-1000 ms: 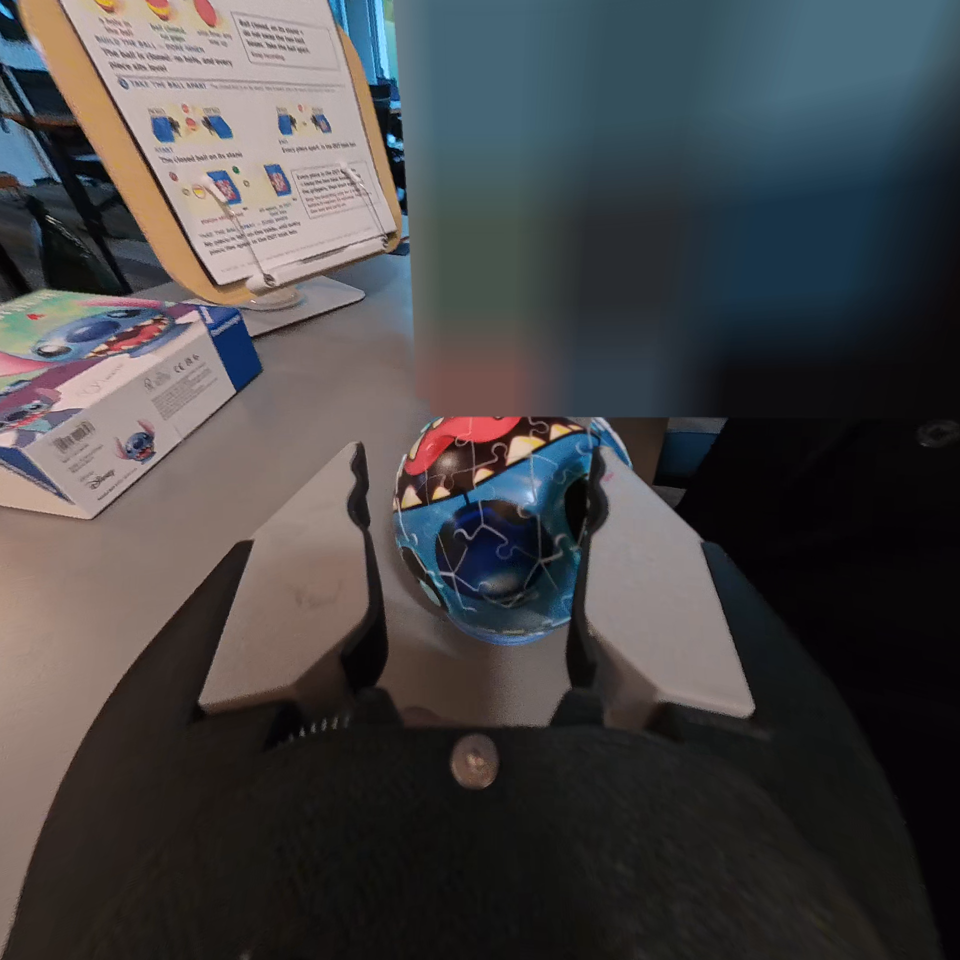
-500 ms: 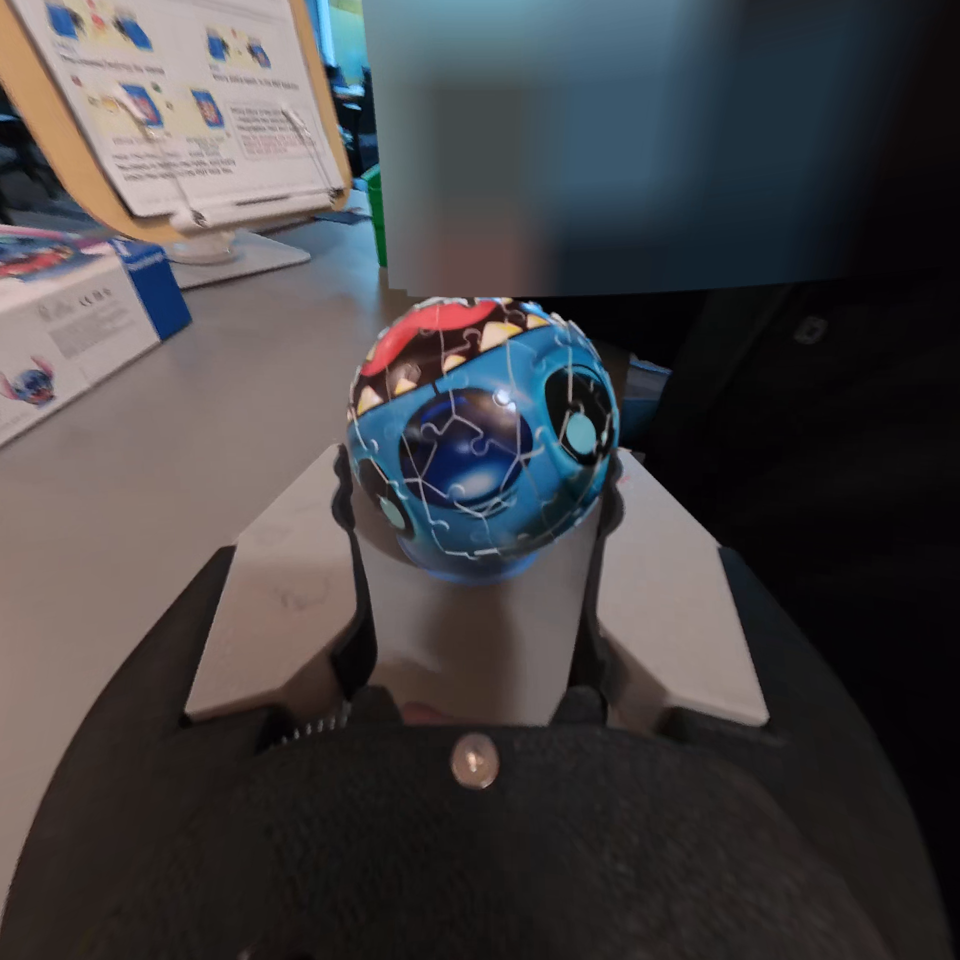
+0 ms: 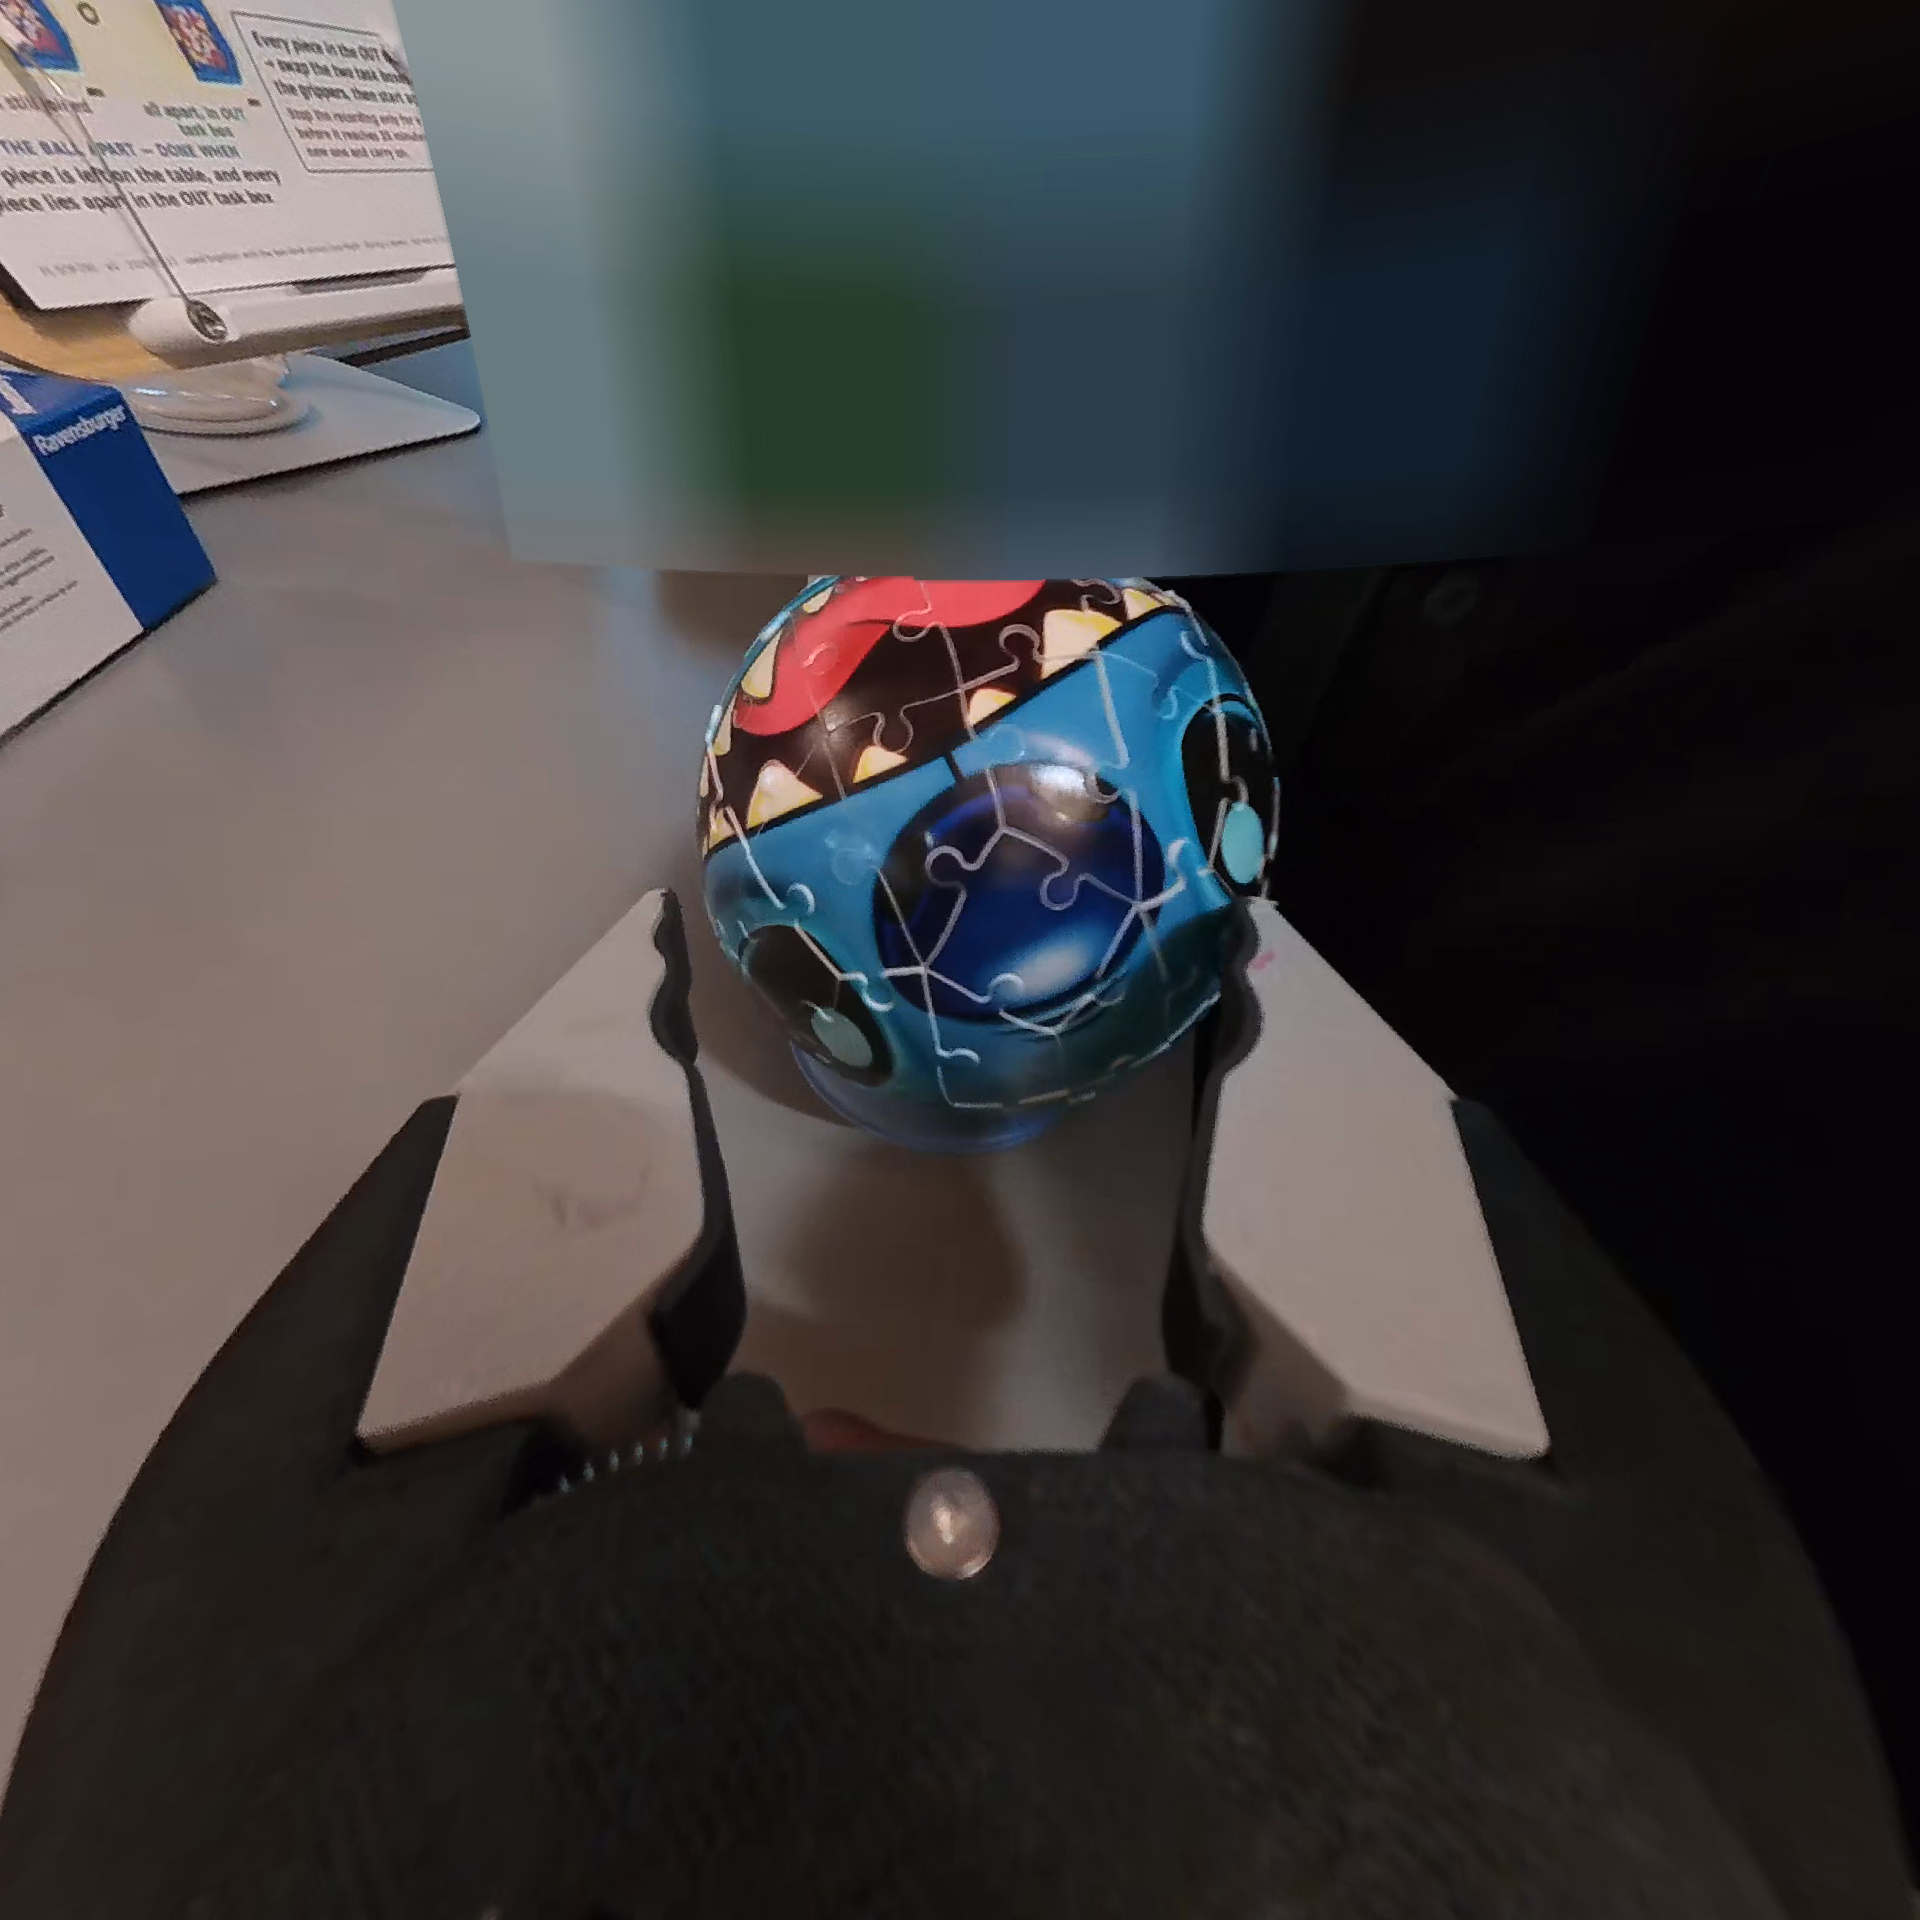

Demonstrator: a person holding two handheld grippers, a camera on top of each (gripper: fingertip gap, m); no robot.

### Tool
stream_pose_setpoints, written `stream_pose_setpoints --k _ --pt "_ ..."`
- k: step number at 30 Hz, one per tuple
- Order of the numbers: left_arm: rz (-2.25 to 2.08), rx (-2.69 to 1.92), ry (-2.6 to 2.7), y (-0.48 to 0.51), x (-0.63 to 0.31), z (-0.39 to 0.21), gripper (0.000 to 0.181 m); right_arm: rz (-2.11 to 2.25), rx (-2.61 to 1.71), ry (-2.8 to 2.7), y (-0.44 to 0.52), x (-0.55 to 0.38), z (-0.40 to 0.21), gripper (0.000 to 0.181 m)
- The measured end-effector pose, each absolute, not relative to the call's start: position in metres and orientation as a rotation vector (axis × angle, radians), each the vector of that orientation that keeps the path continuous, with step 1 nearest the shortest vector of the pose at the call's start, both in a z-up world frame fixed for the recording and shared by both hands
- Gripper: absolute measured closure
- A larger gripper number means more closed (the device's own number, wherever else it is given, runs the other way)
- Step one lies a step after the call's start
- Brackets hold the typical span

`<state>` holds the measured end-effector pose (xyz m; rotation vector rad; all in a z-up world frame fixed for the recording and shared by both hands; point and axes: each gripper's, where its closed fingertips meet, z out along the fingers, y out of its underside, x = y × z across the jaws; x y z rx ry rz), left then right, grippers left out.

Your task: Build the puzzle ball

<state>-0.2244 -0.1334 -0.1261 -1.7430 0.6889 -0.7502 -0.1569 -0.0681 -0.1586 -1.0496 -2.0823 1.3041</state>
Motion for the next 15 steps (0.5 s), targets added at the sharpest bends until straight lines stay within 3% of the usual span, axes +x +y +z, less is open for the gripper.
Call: stream_pose_setpoints --k 15 --pt "-0.811 -1.680 0.701 -0.137 -0.221 -0.125 0.085 1.416 -0.959 -2.111 -0.087 -0.161 -0.156 0.125"
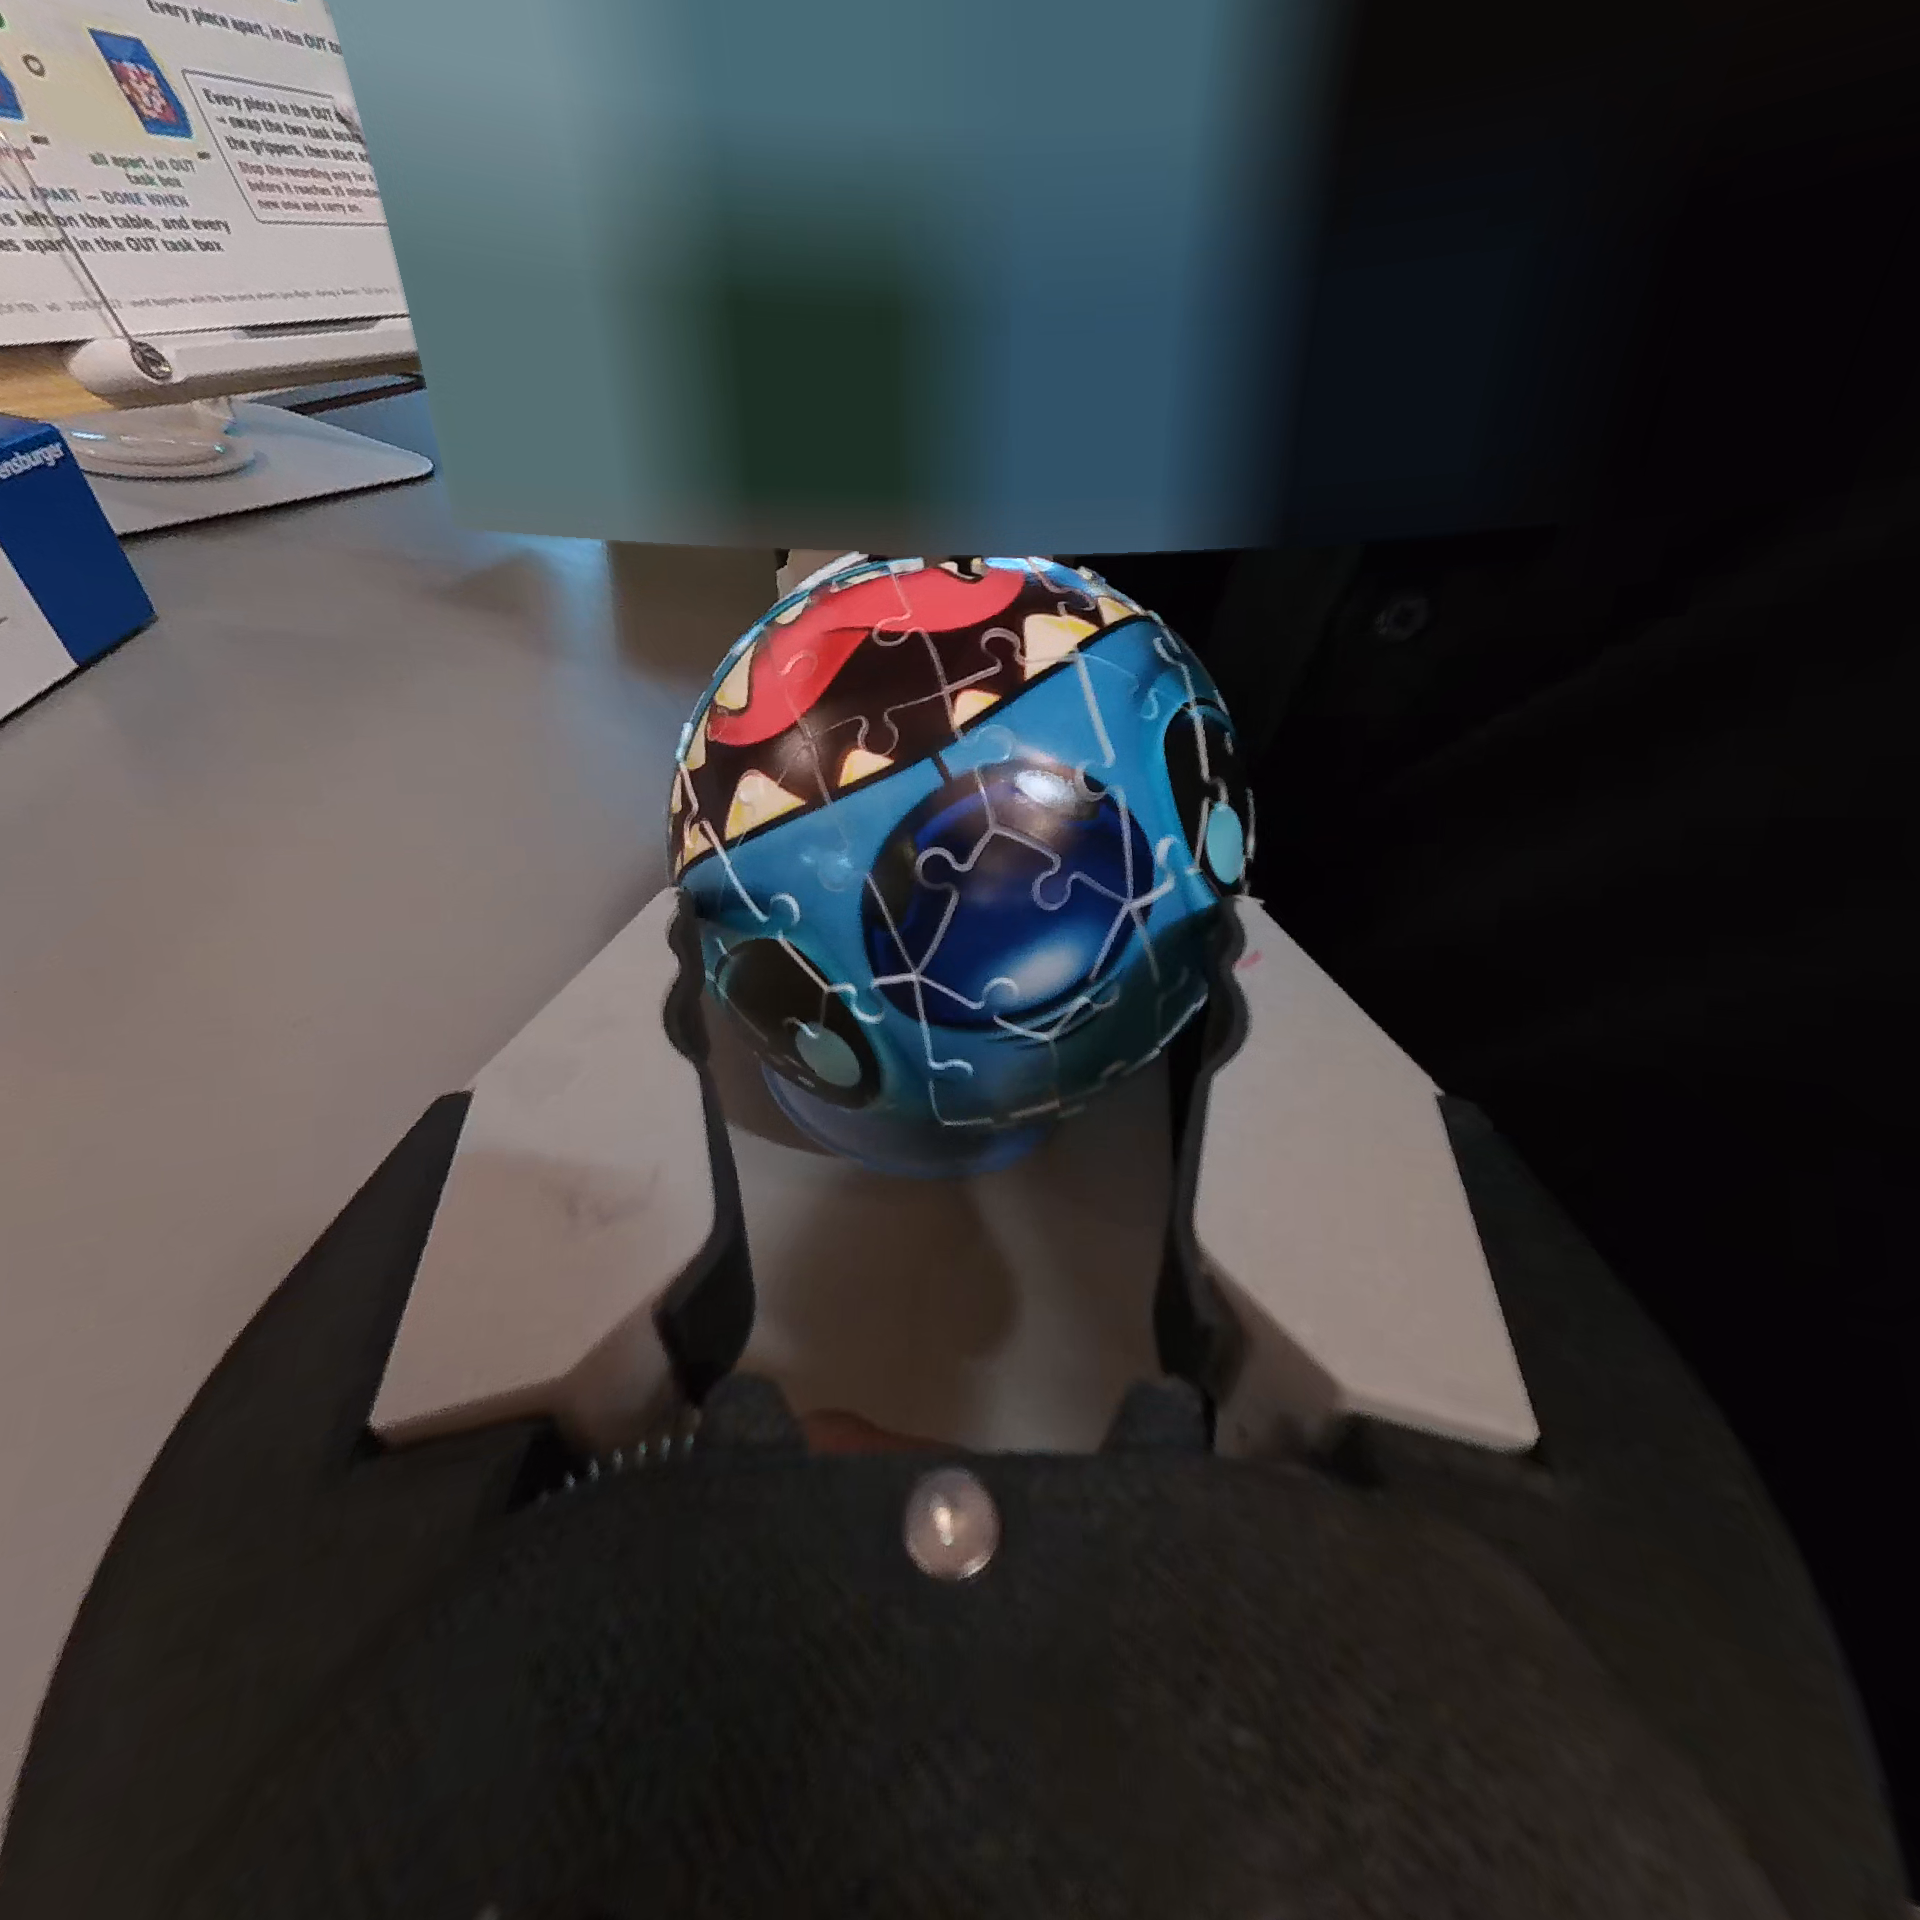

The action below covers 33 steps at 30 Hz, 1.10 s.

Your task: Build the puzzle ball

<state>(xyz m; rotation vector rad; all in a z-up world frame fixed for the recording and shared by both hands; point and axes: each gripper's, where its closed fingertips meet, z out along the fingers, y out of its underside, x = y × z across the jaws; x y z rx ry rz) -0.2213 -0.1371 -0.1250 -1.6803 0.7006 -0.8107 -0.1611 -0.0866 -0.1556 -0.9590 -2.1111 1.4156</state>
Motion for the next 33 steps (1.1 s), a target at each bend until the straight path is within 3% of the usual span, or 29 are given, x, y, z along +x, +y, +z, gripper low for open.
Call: stream_pose_setpoints --k 14,22,27,33 --pt "-0.741 -1.637 0.731 -0.137 -0.217 -0.120 0.086 1.421 -0.910 -2.071 -0.083 -0.161 -0.151 0.118" --pt "-0.833 -1.734 0.586 -0.135 -0.221 -0.116 0.086 1.547 -0.981 -2.092 -0.091 -0.160 -0.150 0.090" --pt "-0.735 -1.845 0.651 -0.137 -0.211 -0.137 0.075 1.476 -0.971 -2.187 -0.107 -0.166 -0.162 0.076" --pt "-0.697 -1.823 0.673 -0.136 -0.208 -0.139 0.073 1.426 -0.954 -2.150 -0.106 -0.173 -0.161 0.080"
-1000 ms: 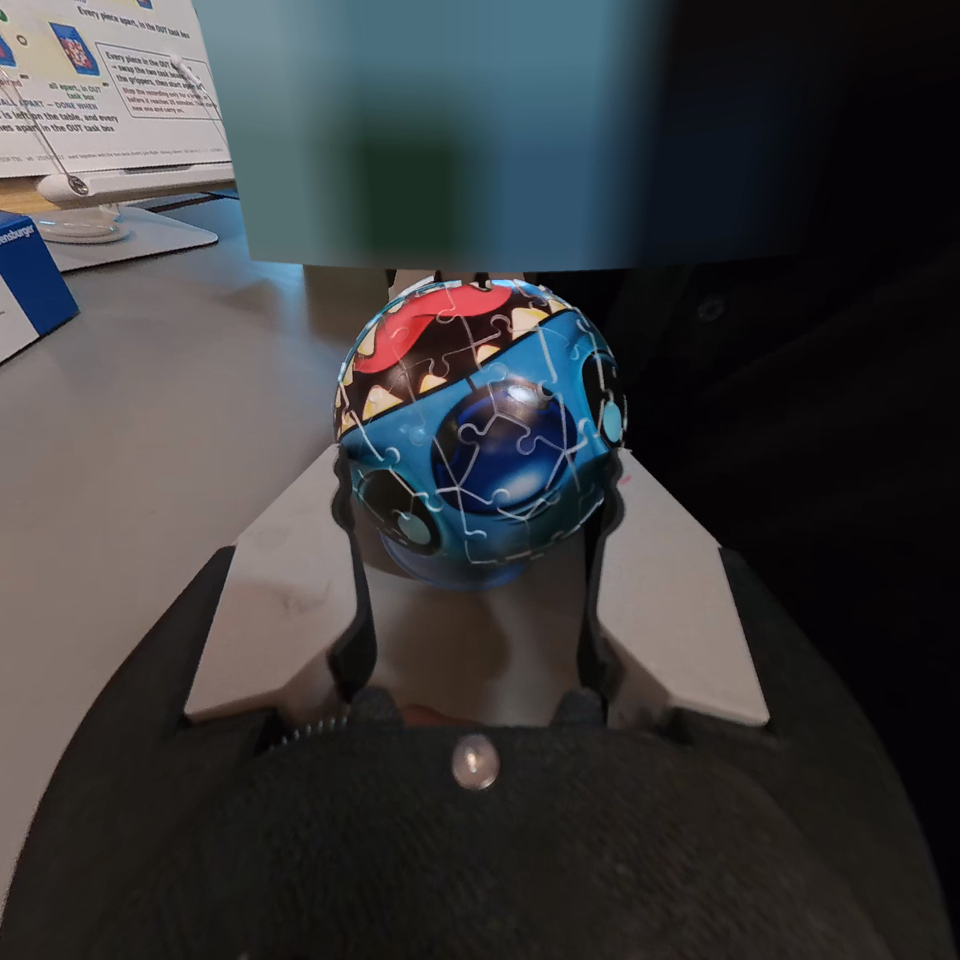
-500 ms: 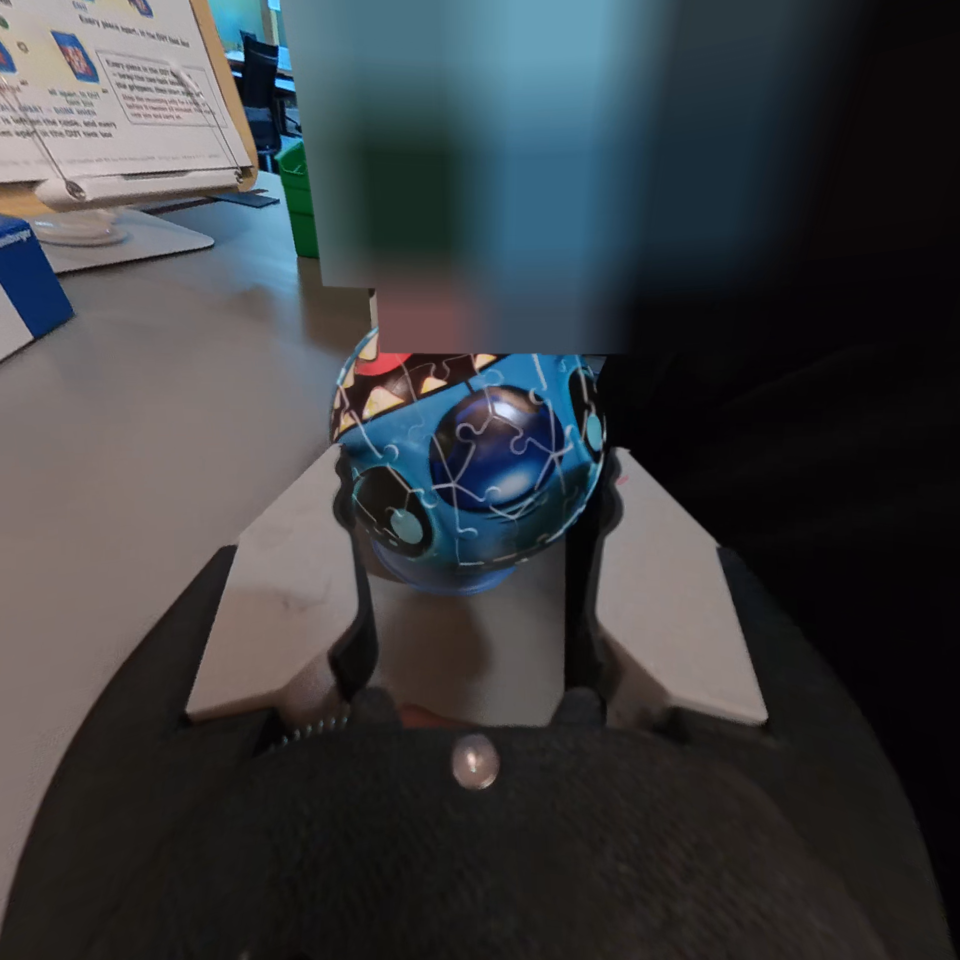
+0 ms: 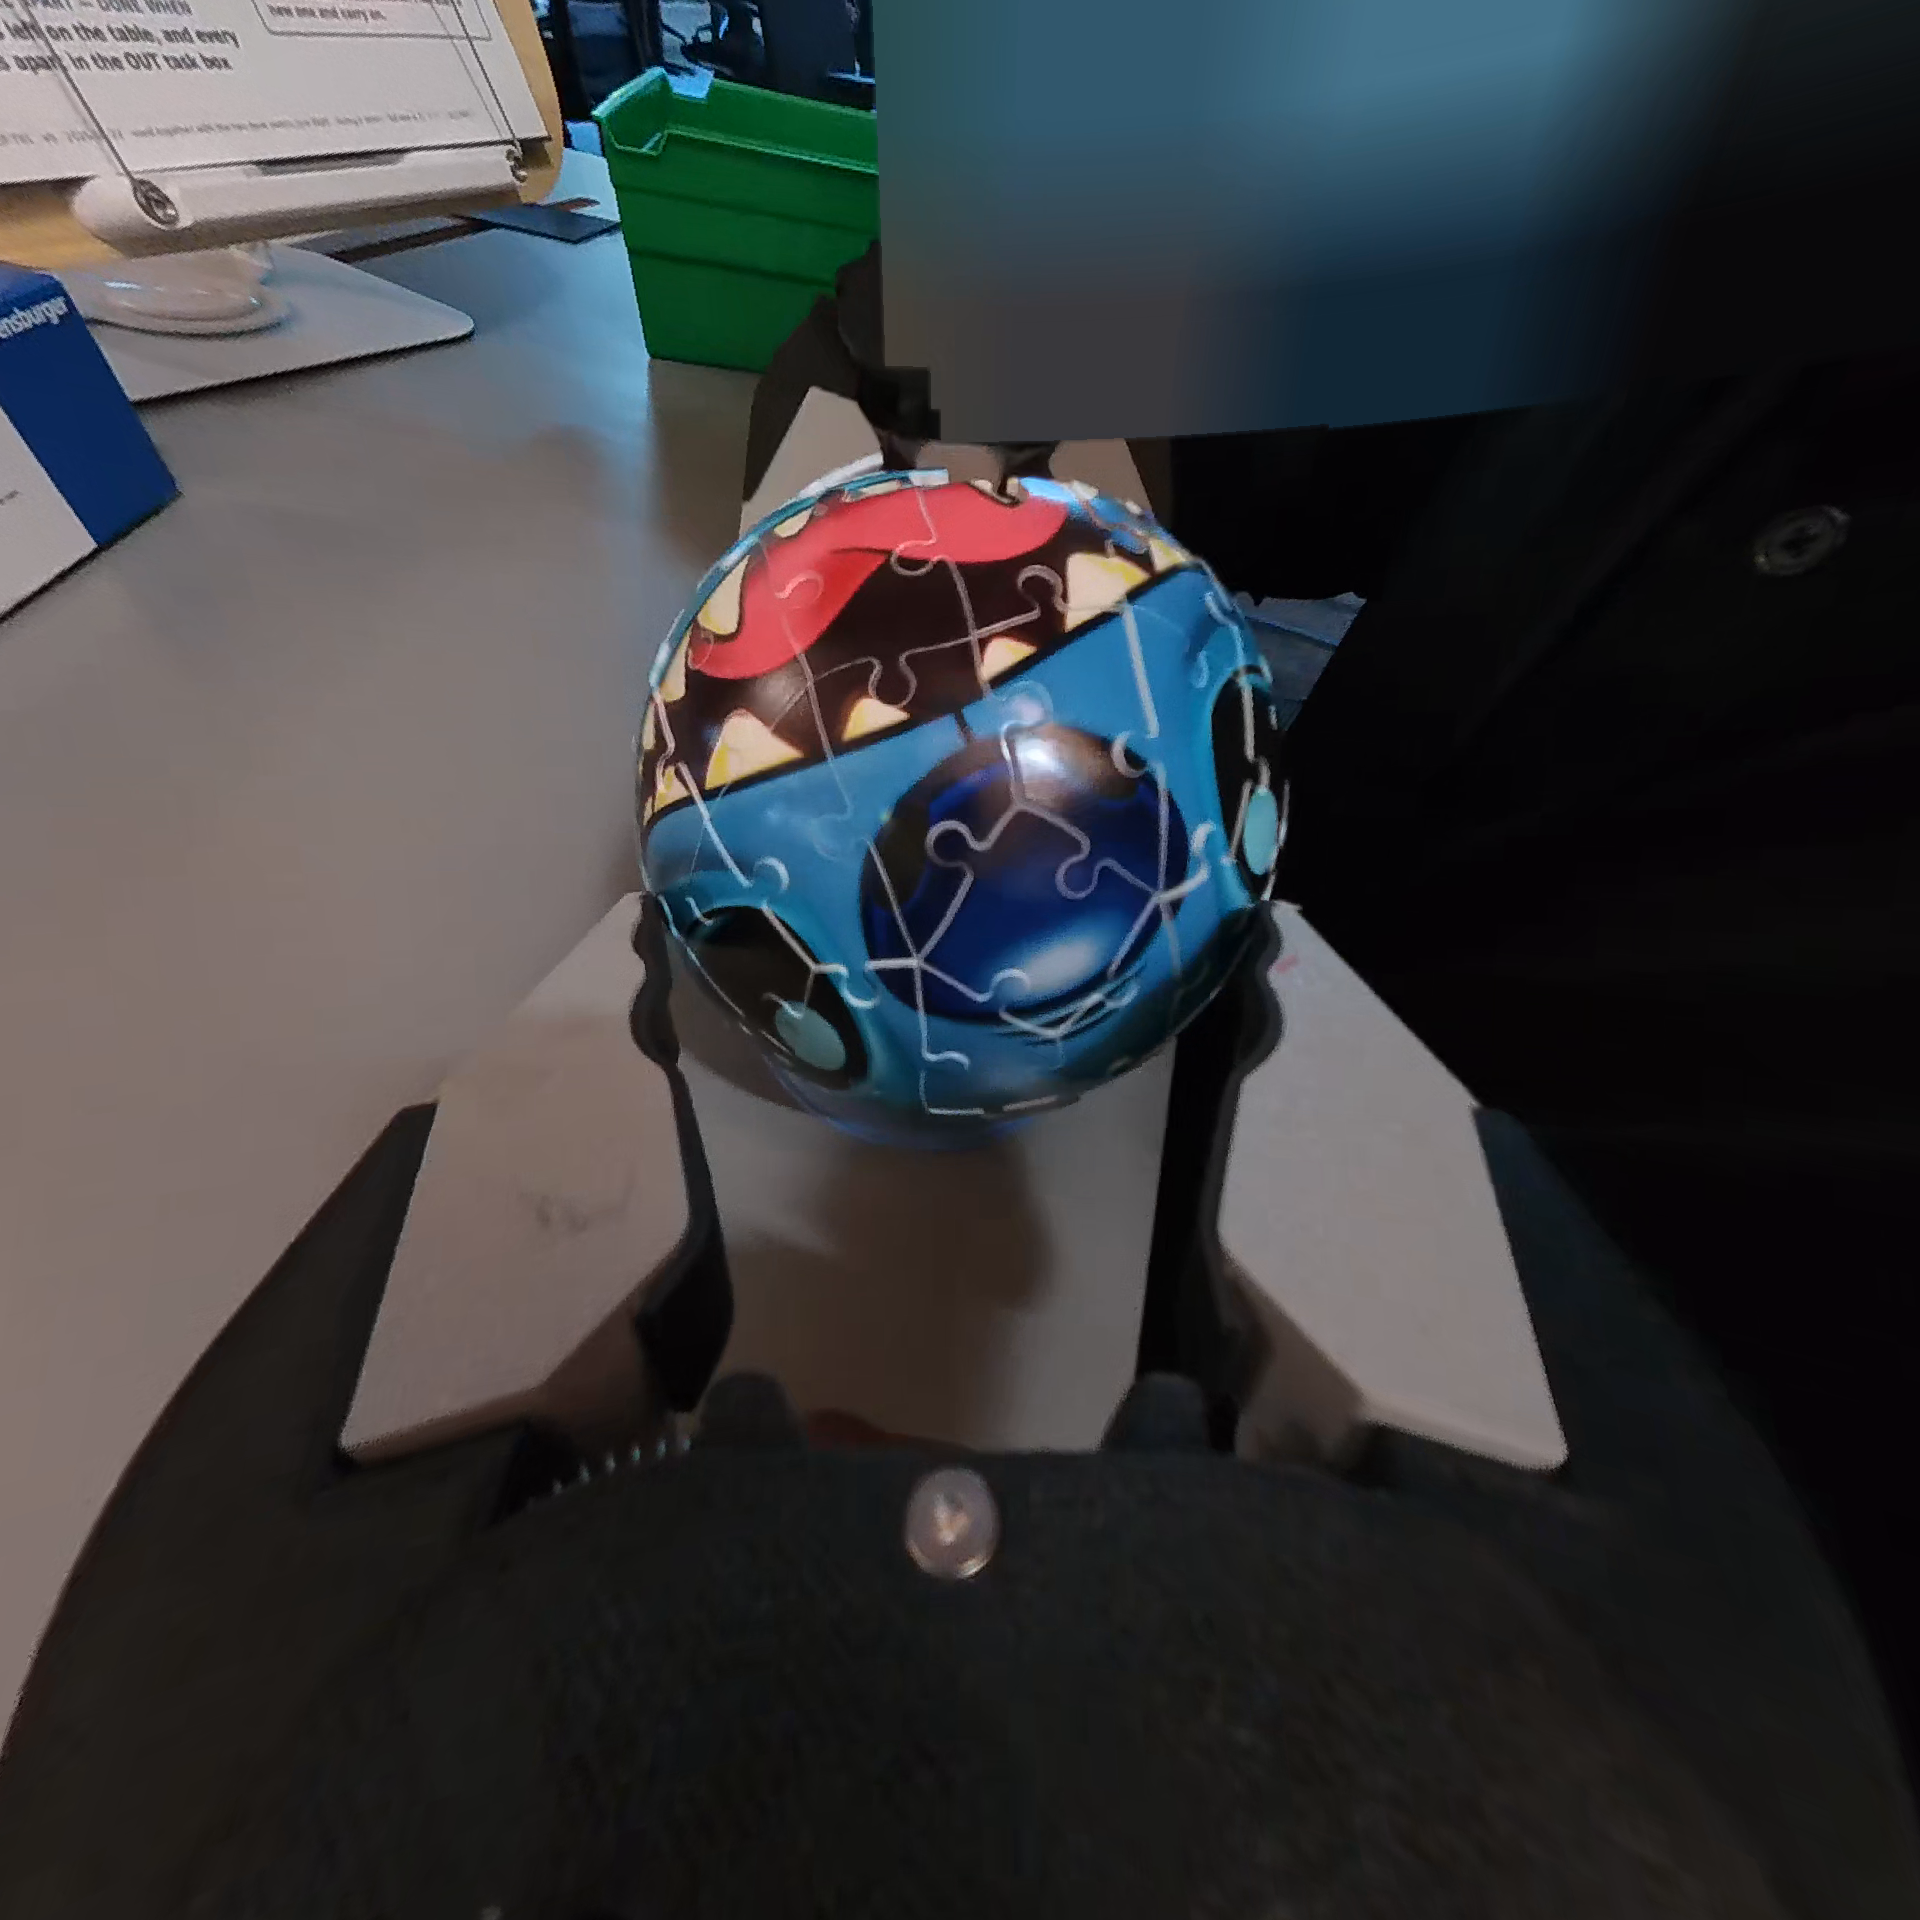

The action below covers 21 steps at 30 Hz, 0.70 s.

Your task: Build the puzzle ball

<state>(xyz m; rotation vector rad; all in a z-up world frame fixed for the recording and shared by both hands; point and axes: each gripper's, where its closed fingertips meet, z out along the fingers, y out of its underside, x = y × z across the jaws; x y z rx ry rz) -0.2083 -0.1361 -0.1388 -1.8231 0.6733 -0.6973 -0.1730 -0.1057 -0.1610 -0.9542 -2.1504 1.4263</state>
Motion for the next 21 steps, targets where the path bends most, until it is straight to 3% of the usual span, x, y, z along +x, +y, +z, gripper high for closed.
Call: stream_pose_setpoints --k 13,21 --pt "-0.285 -1.702 1.028 -0.128 -0.215 -0.146 0.073 0.997 -0.636 -2.022 -0.095 -0.183 -0.147 0.067" --pt "-0.402 -1.697 0.909 -0.132 -0.216 -0.136 0.078 1.077 -0.689 -2.032 -0.083 -0.170 -0.139 0.076"
